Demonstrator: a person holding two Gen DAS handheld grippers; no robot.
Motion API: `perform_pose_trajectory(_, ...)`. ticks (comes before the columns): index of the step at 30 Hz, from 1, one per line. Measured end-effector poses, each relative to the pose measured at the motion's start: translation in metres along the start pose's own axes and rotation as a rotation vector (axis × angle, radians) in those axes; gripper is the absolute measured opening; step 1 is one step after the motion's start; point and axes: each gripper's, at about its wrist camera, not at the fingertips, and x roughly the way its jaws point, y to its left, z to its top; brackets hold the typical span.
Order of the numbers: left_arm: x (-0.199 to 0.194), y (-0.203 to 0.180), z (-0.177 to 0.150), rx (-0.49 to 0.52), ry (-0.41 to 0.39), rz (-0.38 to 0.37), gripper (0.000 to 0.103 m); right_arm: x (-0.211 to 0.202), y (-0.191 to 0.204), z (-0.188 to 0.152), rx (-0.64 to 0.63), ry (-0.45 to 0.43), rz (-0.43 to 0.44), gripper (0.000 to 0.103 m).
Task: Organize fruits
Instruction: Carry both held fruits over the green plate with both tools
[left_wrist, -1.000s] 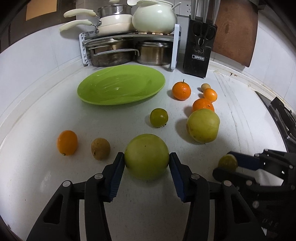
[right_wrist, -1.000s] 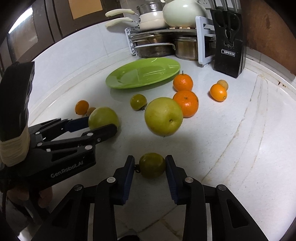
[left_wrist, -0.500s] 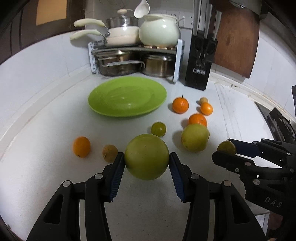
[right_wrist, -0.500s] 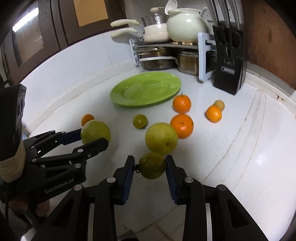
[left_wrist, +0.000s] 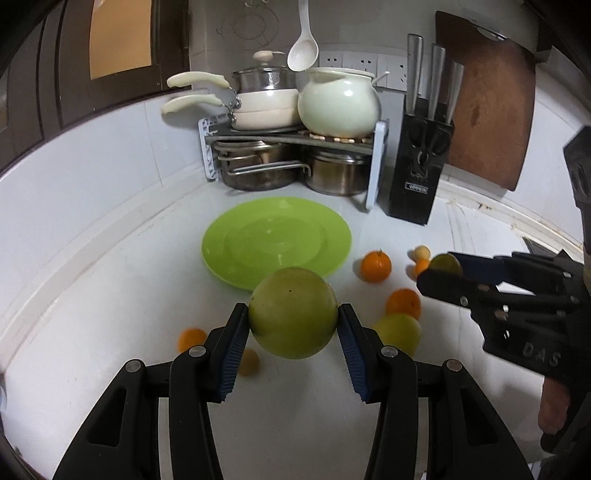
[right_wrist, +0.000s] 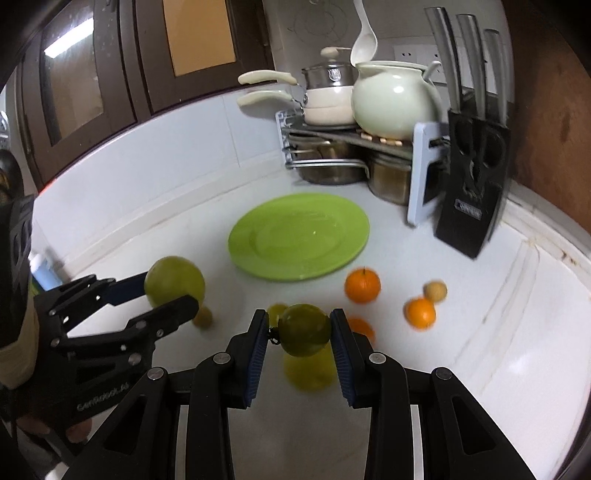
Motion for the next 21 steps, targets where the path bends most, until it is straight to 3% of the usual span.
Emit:
perform_pose_trajectory(10,0.038,0.020,0.041,-0.017,0.051,-0.003,0.048,0.047,-0.016,0.054,-0.074,0.043,0.039,0.035)
perform_pose_trajectory(21,0.123,0.058,0.079,-0.022,0.167,-0.022,0.048,0.142,-0.034,0.099,-0.100,0.236,0.094,0.035)
